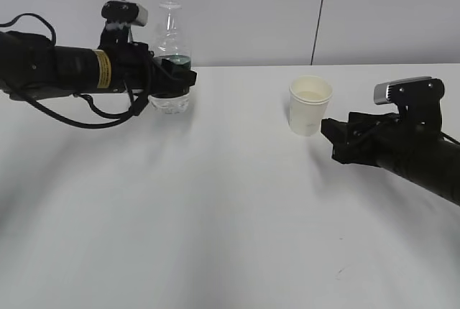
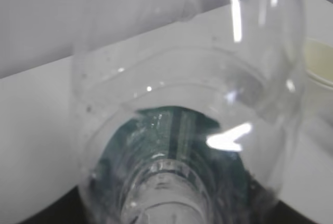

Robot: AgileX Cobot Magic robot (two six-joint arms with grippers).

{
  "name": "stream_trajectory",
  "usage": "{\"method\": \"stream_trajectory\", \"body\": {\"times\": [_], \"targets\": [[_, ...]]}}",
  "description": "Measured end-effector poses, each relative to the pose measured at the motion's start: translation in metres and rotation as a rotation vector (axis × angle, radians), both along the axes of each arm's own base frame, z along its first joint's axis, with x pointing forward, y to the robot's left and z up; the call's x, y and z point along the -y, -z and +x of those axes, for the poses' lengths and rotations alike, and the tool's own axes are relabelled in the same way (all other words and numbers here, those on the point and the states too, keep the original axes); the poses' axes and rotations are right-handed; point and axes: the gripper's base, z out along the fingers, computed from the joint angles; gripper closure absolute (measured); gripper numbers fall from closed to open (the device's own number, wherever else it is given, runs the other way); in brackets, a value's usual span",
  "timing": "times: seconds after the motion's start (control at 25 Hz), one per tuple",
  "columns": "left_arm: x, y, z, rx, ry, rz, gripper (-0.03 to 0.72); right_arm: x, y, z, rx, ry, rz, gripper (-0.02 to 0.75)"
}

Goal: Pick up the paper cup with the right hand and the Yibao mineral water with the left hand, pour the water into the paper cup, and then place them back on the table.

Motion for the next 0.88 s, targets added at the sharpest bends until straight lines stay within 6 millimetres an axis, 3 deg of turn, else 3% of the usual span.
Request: {"method": "stream_trajectory", "body": {"times": [0.24,0.88], "targets": [[-0.016,0.015,0.008,0.02,-0.024,0.031,0.377,0.0,-0.001,0.0,0.014,-0.002,0.006,0.29],[-0.054,0.012,0.021,0.113,-0.077,0.009,0.377,0.0,-0.002,0.0,0.016,-0.002,0.007,0.291]]}}
